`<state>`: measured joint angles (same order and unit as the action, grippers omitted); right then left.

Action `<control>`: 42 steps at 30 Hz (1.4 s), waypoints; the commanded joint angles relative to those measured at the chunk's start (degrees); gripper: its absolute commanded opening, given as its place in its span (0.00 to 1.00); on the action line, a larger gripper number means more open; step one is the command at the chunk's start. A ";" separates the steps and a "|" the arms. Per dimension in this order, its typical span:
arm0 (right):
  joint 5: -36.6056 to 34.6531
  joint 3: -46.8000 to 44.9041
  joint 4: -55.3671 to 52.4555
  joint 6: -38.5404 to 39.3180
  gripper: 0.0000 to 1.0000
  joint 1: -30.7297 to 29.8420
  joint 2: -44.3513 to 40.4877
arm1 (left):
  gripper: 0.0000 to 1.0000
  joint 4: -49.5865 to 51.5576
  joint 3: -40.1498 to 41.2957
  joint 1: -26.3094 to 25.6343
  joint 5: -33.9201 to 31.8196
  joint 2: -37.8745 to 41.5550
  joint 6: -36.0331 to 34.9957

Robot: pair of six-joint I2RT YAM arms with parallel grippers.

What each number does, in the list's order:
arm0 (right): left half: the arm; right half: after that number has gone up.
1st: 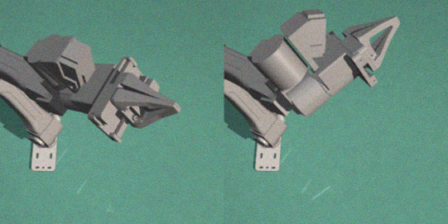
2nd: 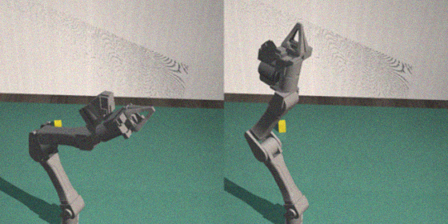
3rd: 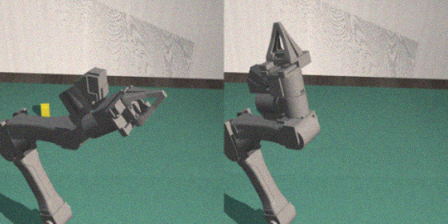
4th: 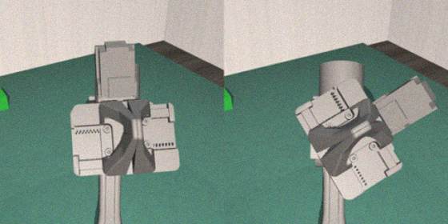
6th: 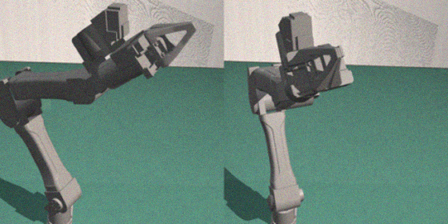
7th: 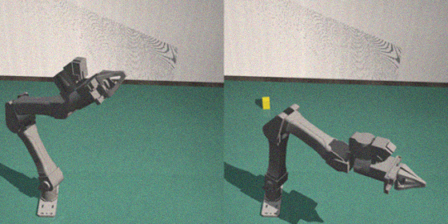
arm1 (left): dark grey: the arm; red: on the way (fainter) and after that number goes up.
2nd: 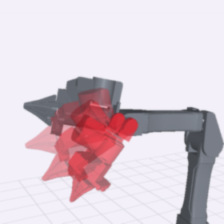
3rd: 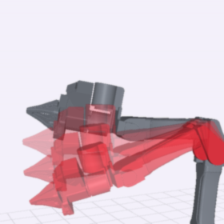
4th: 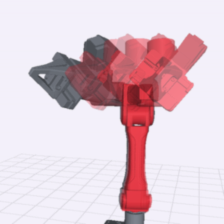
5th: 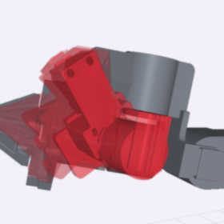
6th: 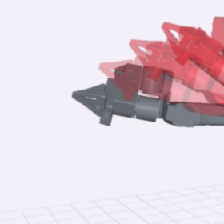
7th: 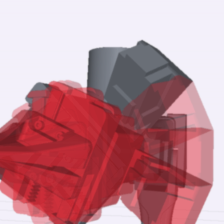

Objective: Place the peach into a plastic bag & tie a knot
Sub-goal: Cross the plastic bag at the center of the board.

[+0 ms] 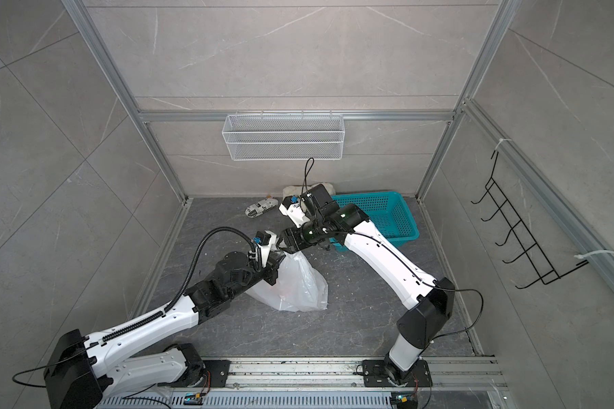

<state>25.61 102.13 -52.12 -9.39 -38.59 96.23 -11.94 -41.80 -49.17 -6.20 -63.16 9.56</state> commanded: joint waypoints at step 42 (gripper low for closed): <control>11.79 -17.45 16.31 -6.26 0.00 5.05 -9.54 | 0.52 18.53 -10.96 0.21 1.62 5.07 5.41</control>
<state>37.12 85.93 -38.89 -15.25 -33.56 88.75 0.69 -48.34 -49.43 -7.31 -59.29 12.32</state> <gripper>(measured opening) 0.042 0.514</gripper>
